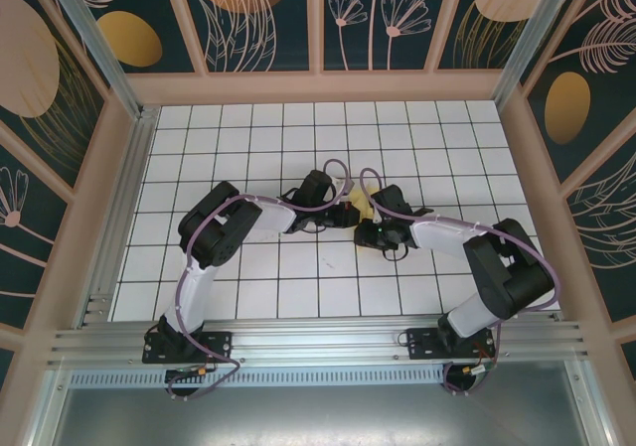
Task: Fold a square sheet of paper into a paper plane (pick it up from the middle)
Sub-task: Fourth fold the wing at the center of the table.
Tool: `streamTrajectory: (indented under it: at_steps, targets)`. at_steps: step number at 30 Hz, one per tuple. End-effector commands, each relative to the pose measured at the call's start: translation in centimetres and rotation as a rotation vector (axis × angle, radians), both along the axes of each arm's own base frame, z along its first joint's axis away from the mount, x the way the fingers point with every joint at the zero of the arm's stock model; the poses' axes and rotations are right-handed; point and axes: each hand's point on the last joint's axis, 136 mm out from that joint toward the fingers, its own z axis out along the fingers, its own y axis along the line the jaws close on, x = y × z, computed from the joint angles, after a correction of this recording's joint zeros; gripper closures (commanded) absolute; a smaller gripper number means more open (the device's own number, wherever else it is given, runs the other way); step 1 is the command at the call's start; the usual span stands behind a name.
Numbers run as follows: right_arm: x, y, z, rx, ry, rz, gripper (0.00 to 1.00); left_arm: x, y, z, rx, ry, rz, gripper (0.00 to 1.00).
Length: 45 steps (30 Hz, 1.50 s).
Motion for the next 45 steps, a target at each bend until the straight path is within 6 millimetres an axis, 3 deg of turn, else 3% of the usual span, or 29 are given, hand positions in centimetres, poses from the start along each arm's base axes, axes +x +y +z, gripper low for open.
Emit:
streamTrajectory:
  at_steps: [1,9,27,32,38,45]
  targets:
    - [0.2,0.3,1.6,-0.019,-0.025,-0.015,0.71,0.1,0.1,-1.0,0.006,0.029,0.008,0.98]
    - [-1.4,-0.6,0.6,-0.165,0.009,-0.084,0.75,0.1,0.1,-1.4,0.004,0.043,0.018,0.98]
    - [-1.1,0.5,0.0,-0.177,0.014,-0.065,0.91,0.0,0.1,-1.4,0.002,0.047,0.013,0.98]
    - [-1.5,-0.1,-0.5,-0.221,0.030,-0.068,1.00,0.2,-0.1,-0.5,-0.017,0.042,0.015,0.96]
    - [-2.3,-1.5,-0.8,-0.316,0.046,-0.050,1.00,1.2,-0.9,1.6,-0.050,0.015,0.020,0.88]
    - [-2.6,-2.1,-0.6,-0.386,0.039,-0.030,1.00,1.3,-0.6,0.3,-0.021,0.035,0.033,0.97]
